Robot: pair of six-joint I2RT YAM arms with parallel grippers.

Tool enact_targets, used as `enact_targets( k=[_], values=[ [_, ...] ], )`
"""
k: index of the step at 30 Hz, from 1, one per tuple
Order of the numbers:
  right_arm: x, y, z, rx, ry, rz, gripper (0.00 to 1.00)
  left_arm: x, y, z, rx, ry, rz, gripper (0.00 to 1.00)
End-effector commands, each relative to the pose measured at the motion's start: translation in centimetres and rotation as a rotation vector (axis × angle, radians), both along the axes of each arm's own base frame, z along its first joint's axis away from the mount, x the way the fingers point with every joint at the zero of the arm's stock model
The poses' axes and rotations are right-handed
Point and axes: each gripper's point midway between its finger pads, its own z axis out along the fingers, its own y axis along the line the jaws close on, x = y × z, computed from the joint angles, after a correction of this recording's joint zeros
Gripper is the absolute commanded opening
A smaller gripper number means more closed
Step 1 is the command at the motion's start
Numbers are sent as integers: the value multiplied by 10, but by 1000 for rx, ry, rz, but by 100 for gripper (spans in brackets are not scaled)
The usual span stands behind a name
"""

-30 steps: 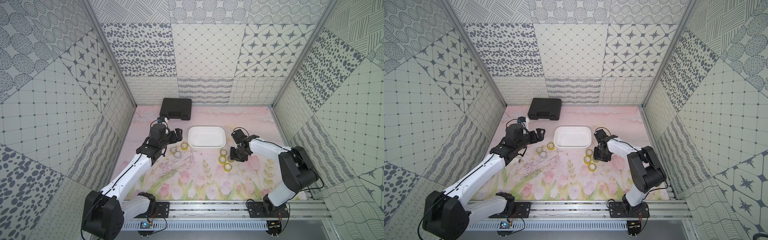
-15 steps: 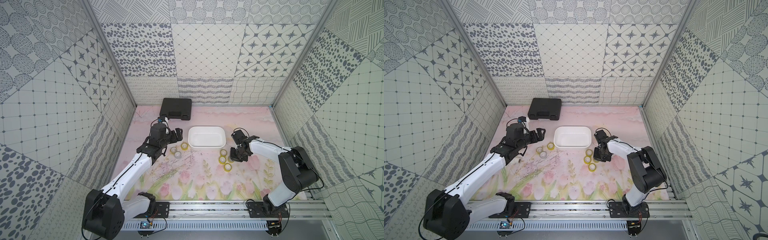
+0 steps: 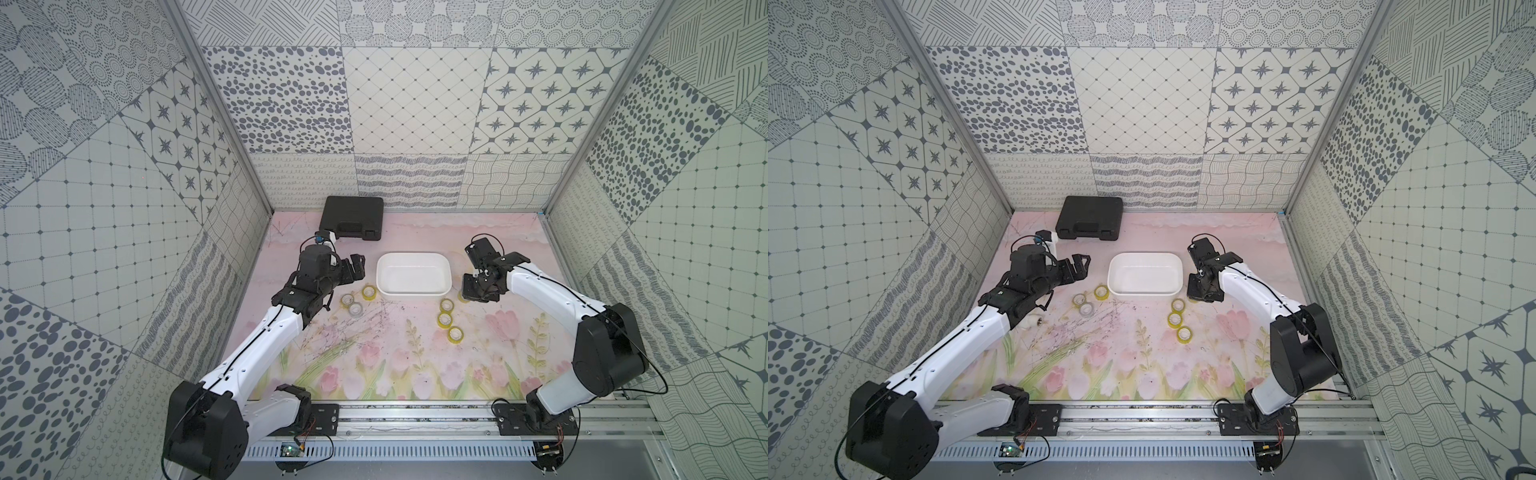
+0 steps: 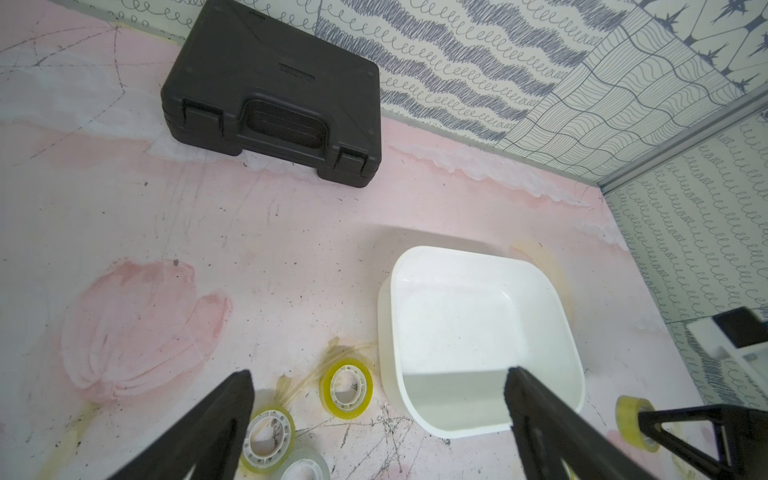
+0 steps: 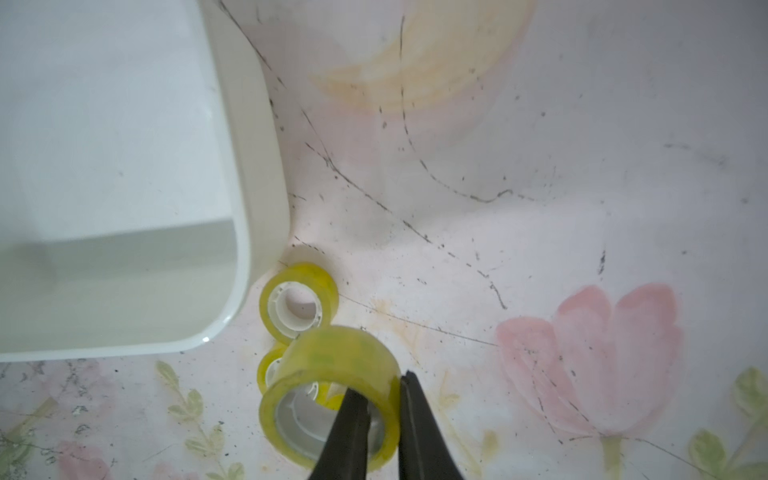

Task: Put the transparent tape into the storage box
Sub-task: Pick up the tape at the center of the board, then place the tape in the storage box.

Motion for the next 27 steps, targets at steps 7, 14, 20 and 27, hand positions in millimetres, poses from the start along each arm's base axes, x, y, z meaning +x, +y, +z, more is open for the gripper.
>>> enact_targets(
  k=[7, 14, 20, 27],
  values=[
    [51, 50, 41, -32, -66, 201, 0, -5, 2, 13, 35, -22, -14, 99],
    [78, 89, 8, -60, -24, 281, 0, -7, 2, 15, 33, -23, -12, 99],
    [96, 100, -22, -110, -20, 283, 0, -7, 2, 14, 34, -20, -16, 99],
    [114, 98, -45, -186, -17, 277, 0, -7, 1, 13, 34, -13, -16, 99]
  ],
)
